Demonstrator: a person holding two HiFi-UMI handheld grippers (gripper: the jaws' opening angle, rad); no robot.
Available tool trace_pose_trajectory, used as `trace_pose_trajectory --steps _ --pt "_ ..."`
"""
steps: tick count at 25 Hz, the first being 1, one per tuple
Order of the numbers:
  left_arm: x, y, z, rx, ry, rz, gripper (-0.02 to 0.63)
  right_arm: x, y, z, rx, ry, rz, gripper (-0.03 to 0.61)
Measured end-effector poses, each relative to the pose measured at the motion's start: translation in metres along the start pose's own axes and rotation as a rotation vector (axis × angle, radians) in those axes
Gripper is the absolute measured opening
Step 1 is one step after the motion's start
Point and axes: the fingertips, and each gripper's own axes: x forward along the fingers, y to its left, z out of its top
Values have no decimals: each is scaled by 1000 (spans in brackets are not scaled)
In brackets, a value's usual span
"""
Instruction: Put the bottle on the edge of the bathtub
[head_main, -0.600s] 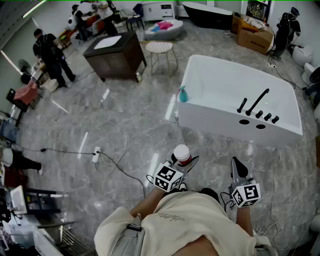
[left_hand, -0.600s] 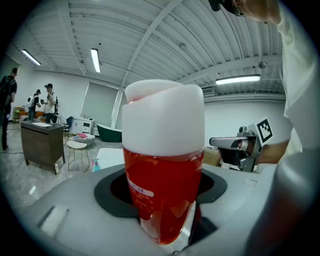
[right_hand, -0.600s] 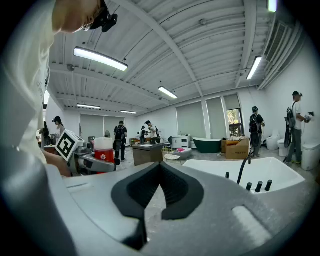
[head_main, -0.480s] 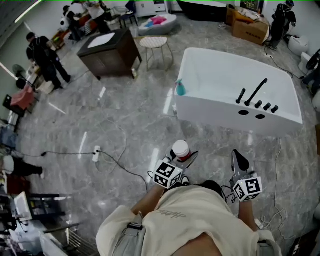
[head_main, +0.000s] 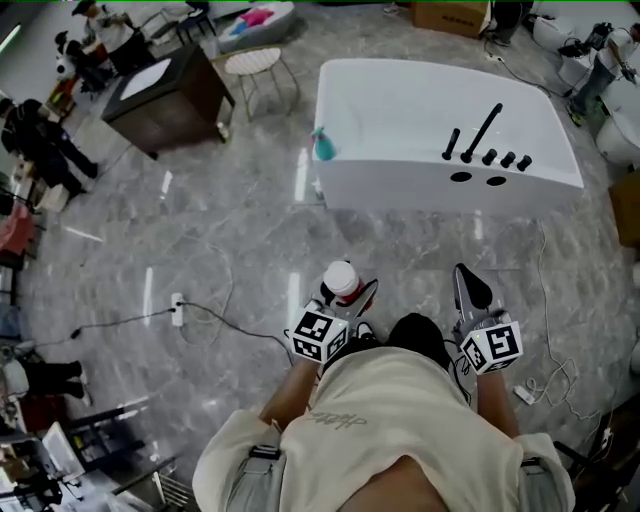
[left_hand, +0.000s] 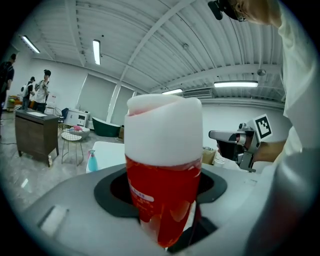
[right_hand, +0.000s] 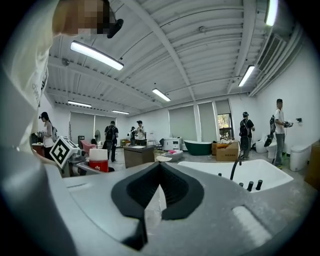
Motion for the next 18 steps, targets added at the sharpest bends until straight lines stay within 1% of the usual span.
trace_pose_trajectory --steps 4,11,14,18 --pt "9 1 -12 -19 36 -12 302 2 4 -16 -28 58 -1 2" --pt "35 10 -13 -21 80 -20 304 21 -16 -28 9 94 0 0" --pt "48 19 -5 -13 97 -11 302 41 -27 -32 30 102 22 0" --pt "80 38 8 29 136 7 302 87 -46 -29 49 83 73 0"
